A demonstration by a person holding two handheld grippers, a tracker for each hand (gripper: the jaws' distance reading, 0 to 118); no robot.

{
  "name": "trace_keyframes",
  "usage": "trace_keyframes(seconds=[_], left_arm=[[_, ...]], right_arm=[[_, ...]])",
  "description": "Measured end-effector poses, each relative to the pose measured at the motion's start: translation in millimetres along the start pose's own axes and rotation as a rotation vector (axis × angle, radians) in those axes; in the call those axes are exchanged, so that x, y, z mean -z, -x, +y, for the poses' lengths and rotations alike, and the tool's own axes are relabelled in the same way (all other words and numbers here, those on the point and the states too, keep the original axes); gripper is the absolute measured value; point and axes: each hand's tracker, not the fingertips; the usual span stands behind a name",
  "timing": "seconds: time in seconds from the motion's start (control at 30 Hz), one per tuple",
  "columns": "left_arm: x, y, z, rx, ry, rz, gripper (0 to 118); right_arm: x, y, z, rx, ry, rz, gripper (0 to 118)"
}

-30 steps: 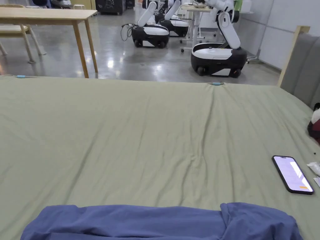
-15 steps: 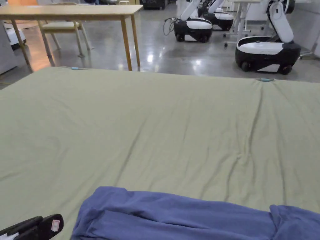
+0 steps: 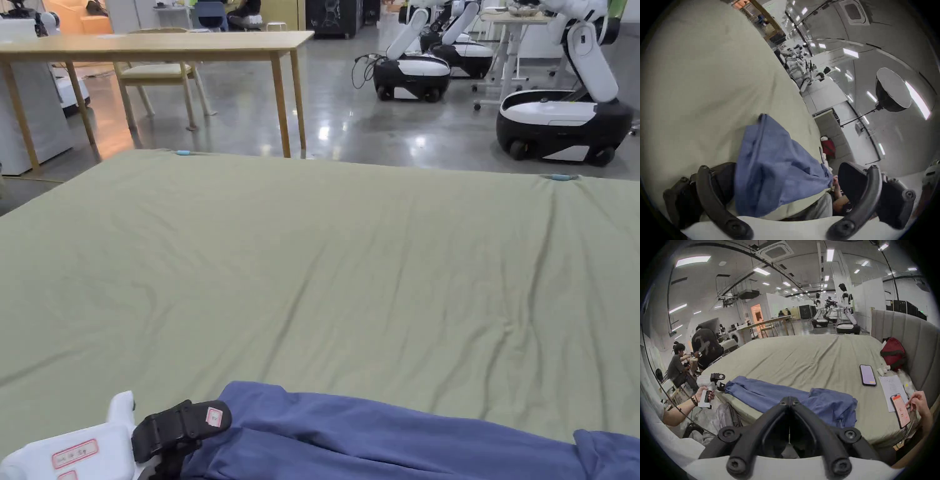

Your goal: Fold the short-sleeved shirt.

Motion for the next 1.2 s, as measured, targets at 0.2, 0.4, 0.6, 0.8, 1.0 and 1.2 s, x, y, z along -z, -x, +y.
trace_keyframes(seconds=[0.2,0.4,0.6,0.8,1.0,1.2], left_arm=[[36,47,35,0.051,0.082,-0.087,118],[44,7,6,0.139,0.078,0.018,10],[36,9,-1,0.147,0.042,0.108,10],[-27,16,35,0.176,-0.102,0.196,10],[-95,25,57,0.098,-0.269,0.343,10],[-79,-42,36,0.237,-0.211,0.232,10]], right_arm=[[-3,4,1,0.004,-0.003,-0.009,0],[-3,6,3,-0.006,0.017,-0.021,0],[-4,10,5,-0.010,0.017,-0.020,0],[-8,11,8,-0.016,0.018,-0.033,0],[-10,10,9,-0.010,0.005,-0.024,0],[-5,12,11,-0.015,0.007,-0.022,0]])
